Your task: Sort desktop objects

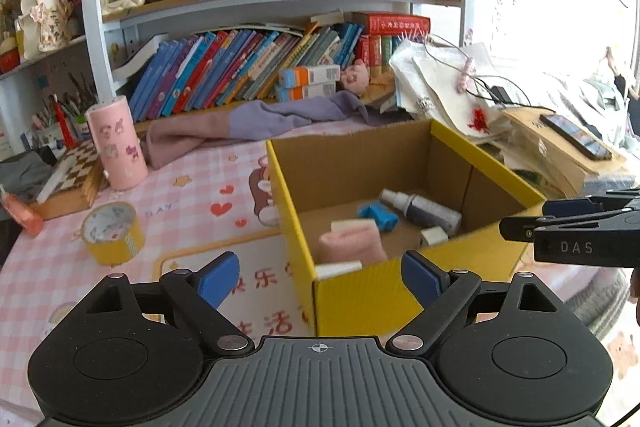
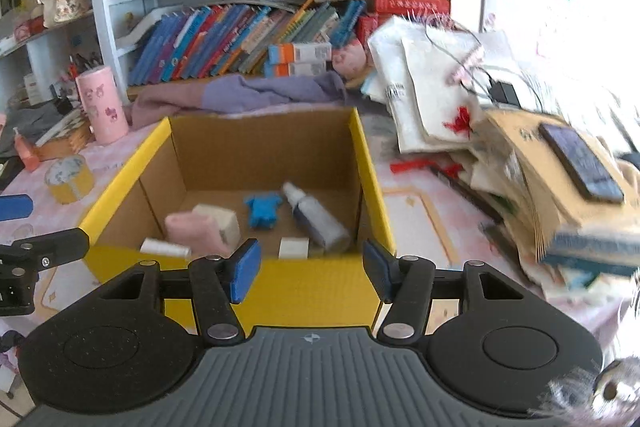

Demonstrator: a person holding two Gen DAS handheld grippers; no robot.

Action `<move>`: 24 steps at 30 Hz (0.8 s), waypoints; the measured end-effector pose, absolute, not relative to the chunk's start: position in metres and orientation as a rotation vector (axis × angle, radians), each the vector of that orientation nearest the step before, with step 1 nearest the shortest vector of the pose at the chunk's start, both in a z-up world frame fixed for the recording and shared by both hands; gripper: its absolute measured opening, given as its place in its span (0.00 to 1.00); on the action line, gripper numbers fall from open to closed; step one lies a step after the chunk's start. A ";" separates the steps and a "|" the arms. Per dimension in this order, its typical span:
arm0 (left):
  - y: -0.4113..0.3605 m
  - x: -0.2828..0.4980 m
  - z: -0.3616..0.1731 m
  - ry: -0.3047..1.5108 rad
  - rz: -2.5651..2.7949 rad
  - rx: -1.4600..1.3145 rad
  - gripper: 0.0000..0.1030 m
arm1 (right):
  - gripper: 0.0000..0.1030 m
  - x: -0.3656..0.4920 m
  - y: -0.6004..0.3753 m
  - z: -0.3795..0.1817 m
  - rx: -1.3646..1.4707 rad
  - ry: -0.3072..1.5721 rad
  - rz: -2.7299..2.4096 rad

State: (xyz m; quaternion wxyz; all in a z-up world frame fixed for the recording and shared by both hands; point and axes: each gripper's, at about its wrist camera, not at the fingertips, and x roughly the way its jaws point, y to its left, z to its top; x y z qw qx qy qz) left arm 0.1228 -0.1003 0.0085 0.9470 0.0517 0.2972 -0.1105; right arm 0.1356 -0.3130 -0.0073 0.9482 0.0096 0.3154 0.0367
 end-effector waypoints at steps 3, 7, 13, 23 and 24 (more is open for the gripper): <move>-0.090 0.114 0.008 0.612 -0.239 0.110 0.88 | 0.54 0.123 -0.302 -0.012 0.030 0.664 0.065; -0.077 0.102 0.006 0.625 -0.254 0.119 0.88 | 0.54 0.105 -0.283 -0.017 0.049 0.689 0.065; -0.059 0.080 -0.001 0.638 -0.275 0.157 0.88 | 0.54 0.083 -0.257 -0.025 0.109 0.734 0.068; -0.024 0.051 -0.011 0.706 -0.256 0.145 0.88 | 0.55 0.052 -0.219 -0.037 0.145 0.798 0.082; -0.019 0.048 -0.011 0.712 -0.251 0.140 0.88 | 0.55 0.049 -0.214 -0.038 0.142 0.801 0.087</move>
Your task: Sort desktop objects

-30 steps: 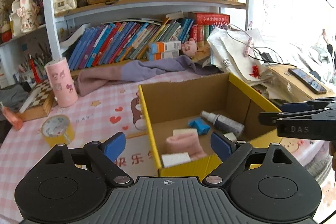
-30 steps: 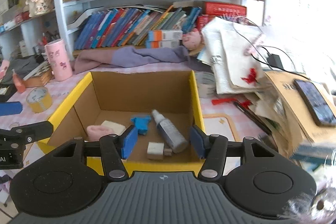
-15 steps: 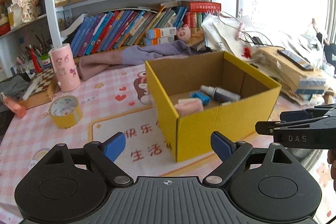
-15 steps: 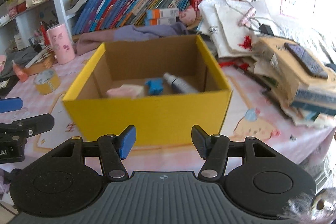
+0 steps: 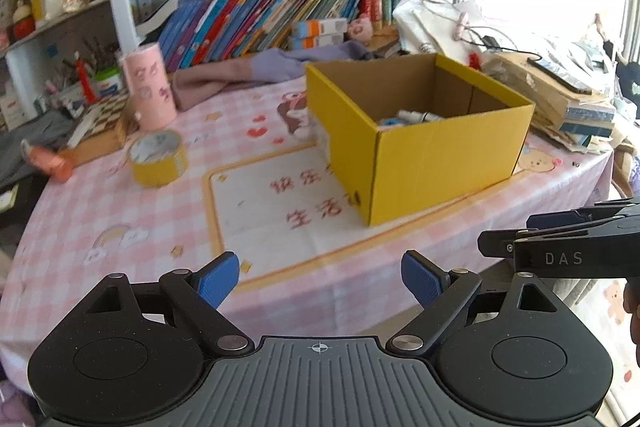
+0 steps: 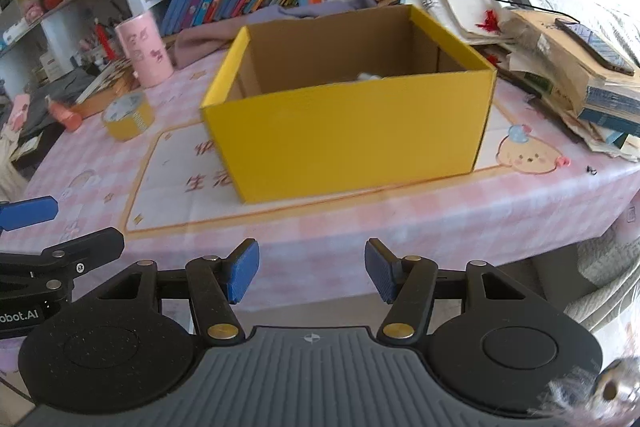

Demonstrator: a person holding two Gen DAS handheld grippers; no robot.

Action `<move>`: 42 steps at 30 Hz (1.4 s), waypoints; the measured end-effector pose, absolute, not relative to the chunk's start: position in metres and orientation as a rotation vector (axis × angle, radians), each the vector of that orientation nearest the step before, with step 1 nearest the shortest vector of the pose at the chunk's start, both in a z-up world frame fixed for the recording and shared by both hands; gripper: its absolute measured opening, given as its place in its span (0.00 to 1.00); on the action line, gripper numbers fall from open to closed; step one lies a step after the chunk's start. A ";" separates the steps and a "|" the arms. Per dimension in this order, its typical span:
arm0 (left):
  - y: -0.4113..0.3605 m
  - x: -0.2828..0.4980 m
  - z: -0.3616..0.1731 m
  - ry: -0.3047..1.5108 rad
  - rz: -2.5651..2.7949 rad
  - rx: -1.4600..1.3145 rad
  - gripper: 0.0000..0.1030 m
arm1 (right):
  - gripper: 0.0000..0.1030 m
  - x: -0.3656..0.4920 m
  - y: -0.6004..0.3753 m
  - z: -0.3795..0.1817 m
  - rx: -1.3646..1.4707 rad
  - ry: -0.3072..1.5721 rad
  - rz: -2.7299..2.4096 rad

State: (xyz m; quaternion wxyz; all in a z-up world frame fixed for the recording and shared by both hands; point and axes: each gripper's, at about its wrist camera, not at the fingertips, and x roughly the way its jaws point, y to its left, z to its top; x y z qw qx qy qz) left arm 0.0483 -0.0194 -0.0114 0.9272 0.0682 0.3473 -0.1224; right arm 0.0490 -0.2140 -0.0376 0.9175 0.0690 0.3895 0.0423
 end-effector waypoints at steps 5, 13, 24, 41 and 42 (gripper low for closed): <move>0.002 0.037 -0.014 0.732 -0.227 0.112 0.88 | 0.57 0.038 -0.194 -0.040 0.133 0.807 0.111; 0.031 0.022 -0.018 0.759 -0.184 0.093 0.88 | 0.58 0.029 -0.158 -0.044 0.096 0.830 0.174; 0.059 0.012 -0.017 0.749 -0.145 0.092 0.88 | 0.59 0.026 -0.116 -0.043 0.033 0.818 0.253; 0.099 0.010 -0.014 0.727 -0.056 0.037 0.92 | 0.62 0.033 -0.067 -0.039 -0.074 0.780 0.340; 0.101 0.010 -0.013 0.725 -0.051 0.033 0.92 | 0.62 0.033 -0.064 -0.038 -0.081 0.778 0.346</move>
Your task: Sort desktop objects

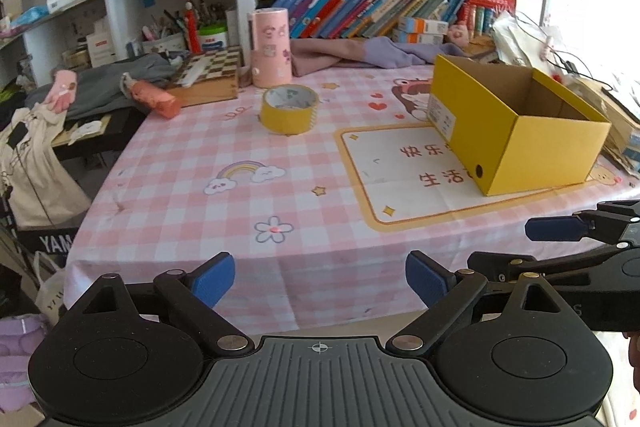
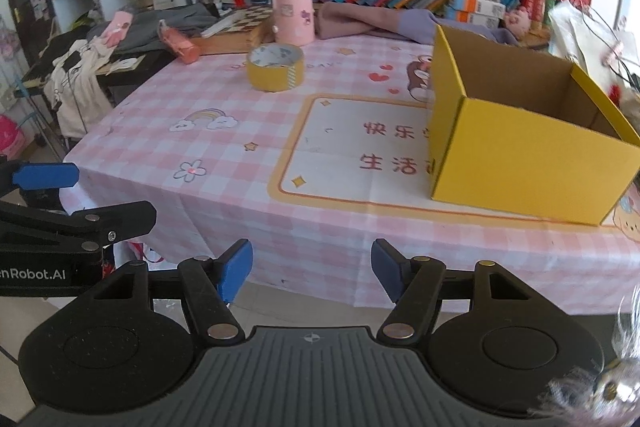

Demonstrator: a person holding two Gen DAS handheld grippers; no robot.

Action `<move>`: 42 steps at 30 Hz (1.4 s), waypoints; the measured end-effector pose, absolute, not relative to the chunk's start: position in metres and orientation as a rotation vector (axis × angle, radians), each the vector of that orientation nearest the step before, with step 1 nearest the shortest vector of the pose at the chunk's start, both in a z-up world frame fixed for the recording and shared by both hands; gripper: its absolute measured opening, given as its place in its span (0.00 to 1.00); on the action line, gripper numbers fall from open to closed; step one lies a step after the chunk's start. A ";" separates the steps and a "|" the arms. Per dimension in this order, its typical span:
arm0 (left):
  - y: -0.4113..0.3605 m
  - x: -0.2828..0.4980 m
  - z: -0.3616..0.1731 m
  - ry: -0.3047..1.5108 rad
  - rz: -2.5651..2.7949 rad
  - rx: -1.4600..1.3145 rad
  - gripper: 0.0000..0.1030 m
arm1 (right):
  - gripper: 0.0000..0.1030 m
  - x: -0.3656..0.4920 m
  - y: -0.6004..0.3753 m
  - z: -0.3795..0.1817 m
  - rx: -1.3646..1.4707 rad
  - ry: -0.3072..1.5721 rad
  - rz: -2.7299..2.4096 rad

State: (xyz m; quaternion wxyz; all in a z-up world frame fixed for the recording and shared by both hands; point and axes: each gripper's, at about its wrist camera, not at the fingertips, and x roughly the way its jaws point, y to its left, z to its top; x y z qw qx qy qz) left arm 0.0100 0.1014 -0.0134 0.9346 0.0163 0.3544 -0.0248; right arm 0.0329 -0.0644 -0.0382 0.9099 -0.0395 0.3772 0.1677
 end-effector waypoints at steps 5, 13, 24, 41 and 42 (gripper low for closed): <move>0.109 0.010 -0.012 0.718 -0.047 0.012 0.92 | 0.62 0.032 -0.055 -0.034 -0.115 0.769 0.371; 0.116 0.012 -0.013 0.722 -0.047 -0.001 0.92 | 0.62 0.038 -0.044 -0.034 -0.135 0.765 0.387; 0.136 0.038 -0.015 0.712 0.024 -0.012 0.92 | 0.62 0.070 -0.021 -0.034 -0.167 0.732 0.449; 0.150 0.143 -0.022 0.716 0.055 -0.044 0.92 | 0.63 0.173 -0.016 -0.041 -0.181 0.760 0.454; 0.151 0.149 -0.022 0.717 0.058 -0.044 0.92 | 0.63 0.179 -0.017 -0.042 -0.180 0.763 0.453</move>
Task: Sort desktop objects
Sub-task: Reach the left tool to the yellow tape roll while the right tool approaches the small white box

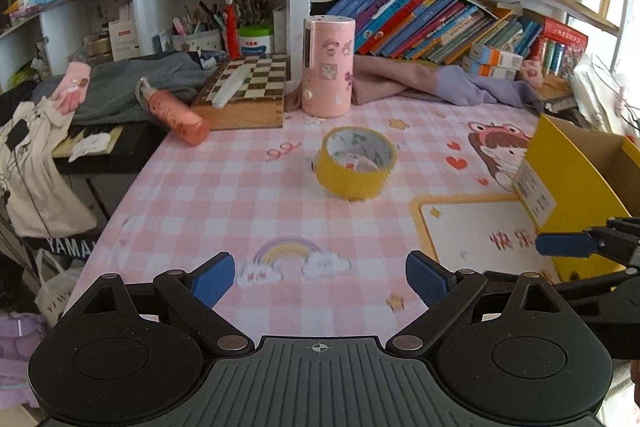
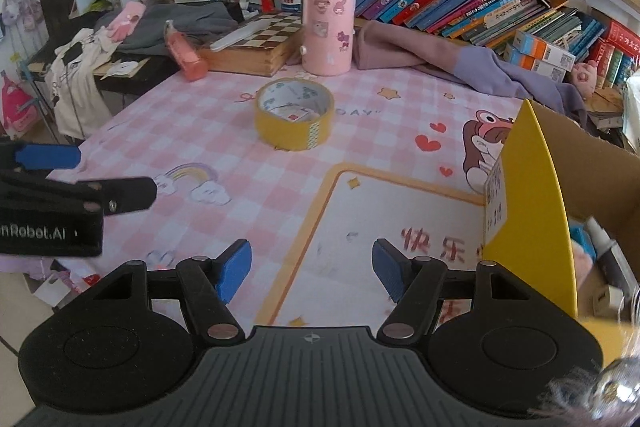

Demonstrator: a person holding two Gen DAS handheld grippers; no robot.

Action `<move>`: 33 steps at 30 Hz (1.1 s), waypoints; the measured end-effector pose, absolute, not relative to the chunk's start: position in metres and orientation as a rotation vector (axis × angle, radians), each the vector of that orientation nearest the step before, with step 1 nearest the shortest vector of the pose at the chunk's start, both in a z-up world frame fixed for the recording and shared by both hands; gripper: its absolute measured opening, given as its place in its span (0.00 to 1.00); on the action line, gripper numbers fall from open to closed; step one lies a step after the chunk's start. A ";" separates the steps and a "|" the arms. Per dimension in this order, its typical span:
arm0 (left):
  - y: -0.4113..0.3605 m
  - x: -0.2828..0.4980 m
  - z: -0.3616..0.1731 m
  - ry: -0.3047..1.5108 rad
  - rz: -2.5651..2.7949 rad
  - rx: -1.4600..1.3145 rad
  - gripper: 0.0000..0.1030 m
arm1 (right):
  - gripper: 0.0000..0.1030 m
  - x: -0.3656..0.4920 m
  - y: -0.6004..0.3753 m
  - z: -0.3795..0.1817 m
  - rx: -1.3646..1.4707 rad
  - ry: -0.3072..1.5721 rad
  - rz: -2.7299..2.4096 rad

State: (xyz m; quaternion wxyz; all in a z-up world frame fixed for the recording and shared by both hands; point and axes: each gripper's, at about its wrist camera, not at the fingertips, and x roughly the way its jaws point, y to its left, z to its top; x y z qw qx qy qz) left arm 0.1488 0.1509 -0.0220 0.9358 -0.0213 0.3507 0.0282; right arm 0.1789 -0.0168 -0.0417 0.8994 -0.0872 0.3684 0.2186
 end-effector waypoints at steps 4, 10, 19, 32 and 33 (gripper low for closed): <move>0.151 0.172 -0.024 0.719 0.064 -0.038 0.92 | 0.64 0.202 -0.020 -0.044 -0.177 0.774 0.447; 0.142 0.213 -0.027 0.724 0.021 0.002 0.92 | 0.67 0.232 -0.017 -0.047 -0.171 0.792 0.451; 0.131 0.271 -0.043 0.758 -0.008 0.073 0.92 | 0.68 0.258 -0.014 -0.054 -0.202 0.812 0.464; 0.115 0.315 -0.071 0.813 -0.029 0.117 0.92 | 0.69 0.280 -0.019 -0.059 -0.172 0.835 0.467; 0.113 0.317 -0.072 0.812 -0.033 0.120 0.92 | 0.69 0.281 -0.020 -0.060 -0.171 0.837 0.468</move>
